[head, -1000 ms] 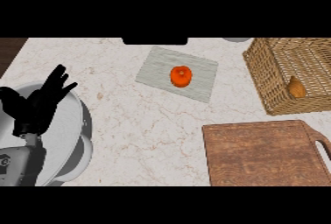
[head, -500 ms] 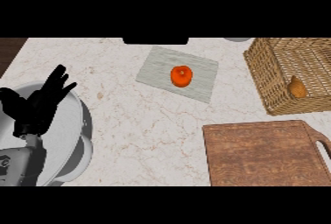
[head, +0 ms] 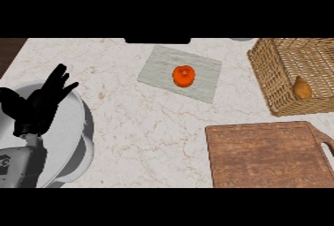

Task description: Pick the croissant from the cutting board and place it in the basket

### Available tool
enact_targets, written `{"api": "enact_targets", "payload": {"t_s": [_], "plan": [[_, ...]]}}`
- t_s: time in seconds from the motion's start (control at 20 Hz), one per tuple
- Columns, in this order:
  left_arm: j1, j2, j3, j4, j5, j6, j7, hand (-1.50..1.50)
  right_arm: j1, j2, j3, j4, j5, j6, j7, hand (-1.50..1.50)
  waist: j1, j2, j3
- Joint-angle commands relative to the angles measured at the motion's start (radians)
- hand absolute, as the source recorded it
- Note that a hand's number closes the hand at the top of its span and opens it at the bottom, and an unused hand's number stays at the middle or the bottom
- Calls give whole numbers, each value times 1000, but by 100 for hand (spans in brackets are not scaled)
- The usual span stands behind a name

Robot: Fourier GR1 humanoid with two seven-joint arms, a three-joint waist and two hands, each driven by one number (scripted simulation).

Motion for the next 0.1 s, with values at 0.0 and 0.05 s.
{"api": "enact_targets", "payload": {"t_s": [0.0,0.05], "plan": [[2,0,2,28,5,2,45,0,52,-75,5,61,19,110,-60,-150,10,12,-2],[45,-10,-4,33,-9,3,2,0,58,-112,-13,80,1,160,-56,-150,6,9,-3]]}}
